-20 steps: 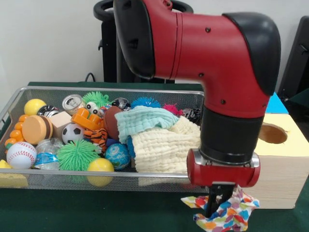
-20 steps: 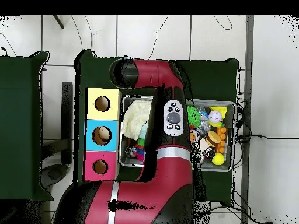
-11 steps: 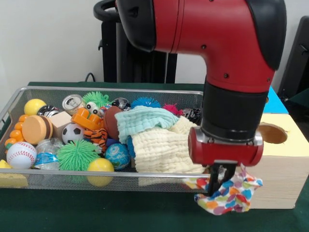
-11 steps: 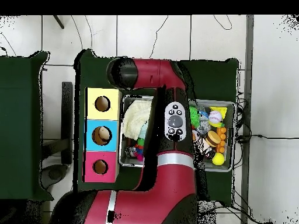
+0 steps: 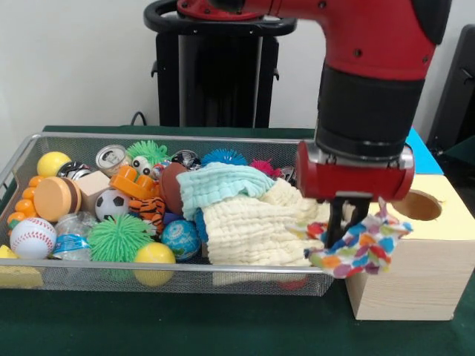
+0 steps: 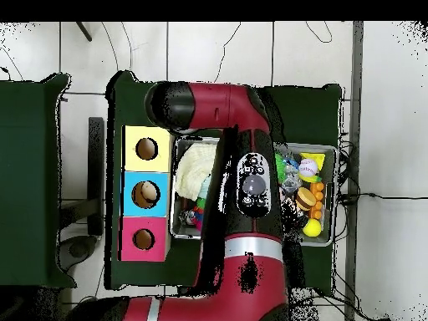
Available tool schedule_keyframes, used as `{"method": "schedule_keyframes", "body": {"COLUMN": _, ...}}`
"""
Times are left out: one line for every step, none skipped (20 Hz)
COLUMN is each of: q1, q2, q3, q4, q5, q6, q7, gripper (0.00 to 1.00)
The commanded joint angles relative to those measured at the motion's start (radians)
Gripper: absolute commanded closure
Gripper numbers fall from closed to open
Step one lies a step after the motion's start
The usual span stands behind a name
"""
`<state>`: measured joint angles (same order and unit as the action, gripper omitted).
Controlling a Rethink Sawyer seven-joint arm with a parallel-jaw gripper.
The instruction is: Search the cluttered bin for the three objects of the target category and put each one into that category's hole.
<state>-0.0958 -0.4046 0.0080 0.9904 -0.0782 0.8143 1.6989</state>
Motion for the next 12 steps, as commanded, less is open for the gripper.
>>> {"method": "schedule_keyframes", "body": {"q1": -0.001, "q2": -0.102, "q3": 0.046, "q4": 0.196, "q5": 0.04, "q6": 0.121, "q7": 0.075, "gripper": 1.0}}
{"method": "schedule_keyframes", "body": {"q1": 0.002, "q2": -0.111, "q3": 0.046, "q4": 0.206, "q5": 0.041, "q6": 0.124, "q7": 0.078, "gripper": 1.0}}
{"method": "schedule_keyframes", "body": {"q1": 0.0, "q2": -0.121, "q3": 0.048, "q4": 0.219, "q5": 0.044, "q6": 0.122, "q7": 0.077, "gripper": 1.0}}
{"method": "schedule_keyframes", "body": {"q1": 0.003, "q2": -0.129, "q3": 0.049, "q4": 0.23, "q5": 0.047, "q6": 0.121, "q7": 0.08, "gripper": 1.0}}
{"method": "schedule_keyframes", "body": {"q1": 0.003, "q2": -0.138, "q3": 0.048, "q4": 0.24, "q5": 0.049, "q6": 0.123, "q7": 0.08, "gripper": 1.0}}
{"method": "schedule_keyframes", "body": {"q1": 0.007, "q2": -0.144, "q3": 0.046, "q4": 0.248, "q5": 0.05, "q6": 0.126, "q7": 0.083, "gripper": 1.0}}
{"method": "schedule_keyframes", "body": {"q1": 0.011, "q2": -0.151, "q3": 0.045, "q4": 0.257, "q5": 0.052, "q6": 0.129, "q7": 0.086, "gripper": 1.0}}
{"method": "schedule_keyframes", "body": {"q1": 0.013, "q2": -0.157, "q3": 0.045, "q4": 0.266, "q5": 0.056, "q6": 0.127, "q7": 0.091, "gripper": 1.0}}
{"method": "schedule_keyframes", "body": {"q1": 0.016, "q2": -0.162, "q3": 0.045, "q4": 0.275, "q5": 0.061, "q6": 0.125, "q7": 0.096, "gripper": 1.0}}
{"method": "schedule_keyframes", "body": {"q1": 0.021, "q2": -0.165, "q3": 0.045, "q4": 0.281, "q5": 0.064, "q6": 0.121, "q7": 0.102, "gripper": 1.0}}
{"method": "schedule_keyframes", "body": {"q1": 0.022, "q2": -0.168, "q3": 0.044, "q4": 0.288, "q5": 0.066, "q6": 0.119, "q7": 0.106, "gripper": 1.0}}
{"method": "schedule_keyframes", "body": {"q1": 0.027, "q2": -0.166, "q3": 0.042, "q4": 0.29, "q5": 0.068, "q6": 0.119, "q7": 0.113, "gripper": 1.0}}
